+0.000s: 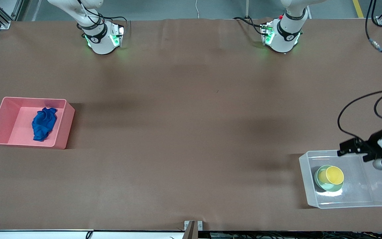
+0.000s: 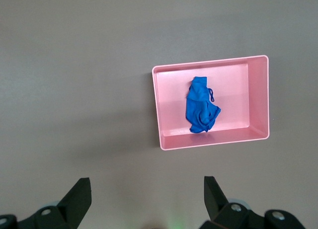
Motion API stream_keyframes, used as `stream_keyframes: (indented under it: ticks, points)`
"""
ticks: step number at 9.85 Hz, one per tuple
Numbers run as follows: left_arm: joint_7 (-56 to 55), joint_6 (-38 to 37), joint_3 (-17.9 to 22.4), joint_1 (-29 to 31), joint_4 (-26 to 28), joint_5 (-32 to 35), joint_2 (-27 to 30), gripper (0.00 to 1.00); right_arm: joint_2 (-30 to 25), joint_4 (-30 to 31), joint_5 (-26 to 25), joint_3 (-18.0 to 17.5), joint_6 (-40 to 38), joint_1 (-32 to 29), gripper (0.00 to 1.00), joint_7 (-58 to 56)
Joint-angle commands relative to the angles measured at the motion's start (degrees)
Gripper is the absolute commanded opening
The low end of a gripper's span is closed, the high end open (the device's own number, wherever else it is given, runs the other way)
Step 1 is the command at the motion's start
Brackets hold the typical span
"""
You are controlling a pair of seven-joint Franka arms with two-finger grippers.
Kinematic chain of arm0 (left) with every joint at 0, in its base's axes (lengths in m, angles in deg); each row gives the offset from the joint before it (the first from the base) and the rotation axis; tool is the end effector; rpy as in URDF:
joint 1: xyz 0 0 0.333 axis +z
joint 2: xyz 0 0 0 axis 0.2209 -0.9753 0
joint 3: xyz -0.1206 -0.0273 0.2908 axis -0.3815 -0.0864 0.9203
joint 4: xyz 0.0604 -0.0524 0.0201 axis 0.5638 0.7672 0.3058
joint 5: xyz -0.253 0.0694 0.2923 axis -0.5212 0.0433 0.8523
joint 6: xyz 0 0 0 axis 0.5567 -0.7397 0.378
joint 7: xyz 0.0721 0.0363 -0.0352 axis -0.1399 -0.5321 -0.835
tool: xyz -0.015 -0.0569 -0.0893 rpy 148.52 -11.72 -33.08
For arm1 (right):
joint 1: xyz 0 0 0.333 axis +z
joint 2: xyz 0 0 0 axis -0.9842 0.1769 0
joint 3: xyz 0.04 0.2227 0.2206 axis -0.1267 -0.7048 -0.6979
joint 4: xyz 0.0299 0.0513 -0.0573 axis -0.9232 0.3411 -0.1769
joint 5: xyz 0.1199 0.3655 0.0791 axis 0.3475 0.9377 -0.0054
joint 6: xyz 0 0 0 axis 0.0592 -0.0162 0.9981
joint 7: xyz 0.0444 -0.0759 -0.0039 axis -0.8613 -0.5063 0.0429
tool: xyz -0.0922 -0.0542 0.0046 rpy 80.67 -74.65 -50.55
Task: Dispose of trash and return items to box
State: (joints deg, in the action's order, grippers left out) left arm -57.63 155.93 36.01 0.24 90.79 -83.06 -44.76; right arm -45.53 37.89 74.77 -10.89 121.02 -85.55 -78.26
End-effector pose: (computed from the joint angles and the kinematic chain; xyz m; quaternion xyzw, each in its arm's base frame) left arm 0.6837 0.0006 0.5158 0.9915 -0.0989 0.0669 0.0523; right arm 0.5331 -0.0890 0.6638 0.9971 -0.0737 -0.0170 0.0120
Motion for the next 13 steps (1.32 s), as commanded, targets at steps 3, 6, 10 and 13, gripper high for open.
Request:
stream_keyframes:
  ticks: [3,6,10,13]
  points:
    - [-5.88,-9.0,-4.28,0.53,6.87,0.99,10.03,1.0,-0.38,0.22,0.31,-0.07,-0.11,-0.15,1.0,-1.4]
    - [-9.65,-11.66,-4.9,0.53,6.79,1.08,13.81,1.0,-0.38,0.22,0.31,-0.07,-0.2,-0.15,1.0,-1.4]
    - [-10.46,-18.48,-5.87,0.79,1.97,1.08,14.7,1.0,-0.38,0.22,0.31,-0.07,-0.2,-0.23,1.0,-1.4]
    - [-11.07,-21.85,3.93,-9.7,4.4,1.08,20.31,1.0,-0.38,0.22,0.31,-0.07,-0.2,-0.23,1.0,-1.4]
